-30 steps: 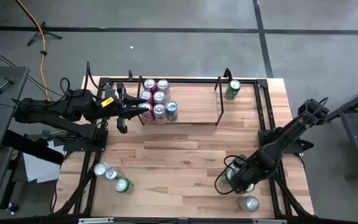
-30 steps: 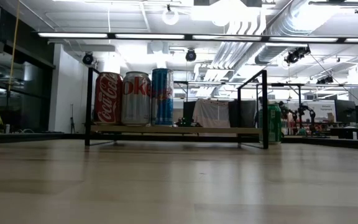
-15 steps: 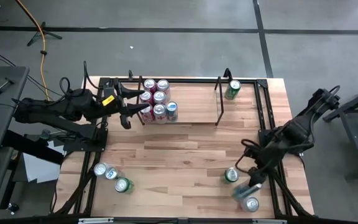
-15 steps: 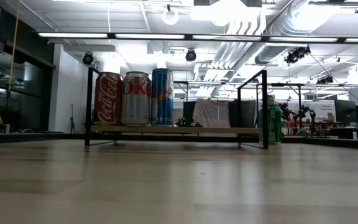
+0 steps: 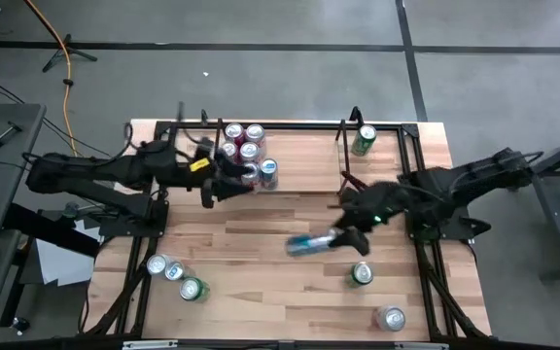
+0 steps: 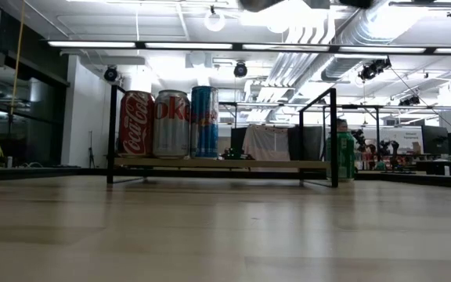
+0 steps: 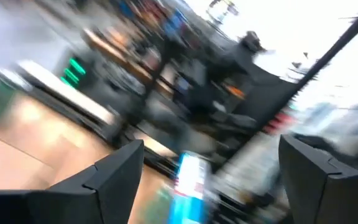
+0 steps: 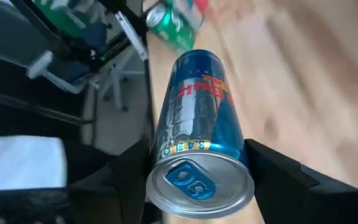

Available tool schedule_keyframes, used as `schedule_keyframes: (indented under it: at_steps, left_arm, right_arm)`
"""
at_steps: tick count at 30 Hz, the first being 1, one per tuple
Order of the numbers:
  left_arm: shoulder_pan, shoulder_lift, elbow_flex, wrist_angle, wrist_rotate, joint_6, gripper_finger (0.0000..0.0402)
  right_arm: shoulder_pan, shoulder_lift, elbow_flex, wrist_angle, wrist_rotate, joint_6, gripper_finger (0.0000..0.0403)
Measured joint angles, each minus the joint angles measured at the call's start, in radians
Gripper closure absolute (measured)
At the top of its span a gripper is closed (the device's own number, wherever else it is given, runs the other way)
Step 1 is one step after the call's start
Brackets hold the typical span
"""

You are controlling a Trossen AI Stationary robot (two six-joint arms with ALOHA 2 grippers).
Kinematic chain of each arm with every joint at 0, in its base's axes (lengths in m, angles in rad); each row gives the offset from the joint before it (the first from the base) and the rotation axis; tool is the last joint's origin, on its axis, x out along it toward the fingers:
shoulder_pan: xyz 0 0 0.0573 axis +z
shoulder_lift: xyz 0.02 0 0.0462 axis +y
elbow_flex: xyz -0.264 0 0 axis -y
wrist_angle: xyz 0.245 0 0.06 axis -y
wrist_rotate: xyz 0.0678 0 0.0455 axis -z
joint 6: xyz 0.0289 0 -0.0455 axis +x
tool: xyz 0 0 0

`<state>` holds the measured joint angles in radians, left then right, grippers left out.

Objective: Place canned beverage on shelf
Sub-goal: Put the right blue soda can on the shelf aligned with the other blue soda can

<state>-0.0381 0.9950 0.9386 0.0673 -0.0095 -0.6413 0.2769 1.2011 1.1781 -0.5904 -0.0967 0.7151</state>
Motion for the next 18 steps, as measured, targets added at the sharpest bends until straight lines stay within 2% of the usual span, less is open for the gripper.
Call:
schedule_keyframes:
  at_steps: [3, 6, 12, 18]
  left_arm:
    - [0.017, 0.030, 0.000, 0.007, 0.147, -0.120, 0.0117]
    - [0.024, 0.040, 0.000, 0.005, 0.217, -0.177, 0.0117]
    - [0.025, 0.040, 0.000, 0.004, 0.223, -0.199, 0.0117]
    - [0.034, 0.039, 0.000, -0.078, 0.224, -0.217, 0.0117]
  right_arm:
    - [-0.077, 0.080, 0.084, -0.041, -0.016, -0.221, 0.0184]
    - [-0.119, 0.184, 0.238, -0.166, 0.010, -0.464, 0.0184]
    - [-0.126, 0.409, 0.601, -0.431, 0.163, -0.882, 0.0184]
    - [-0.124, 0.580, 0.904, -0.555, 0.213, -1.106, 0.0182]
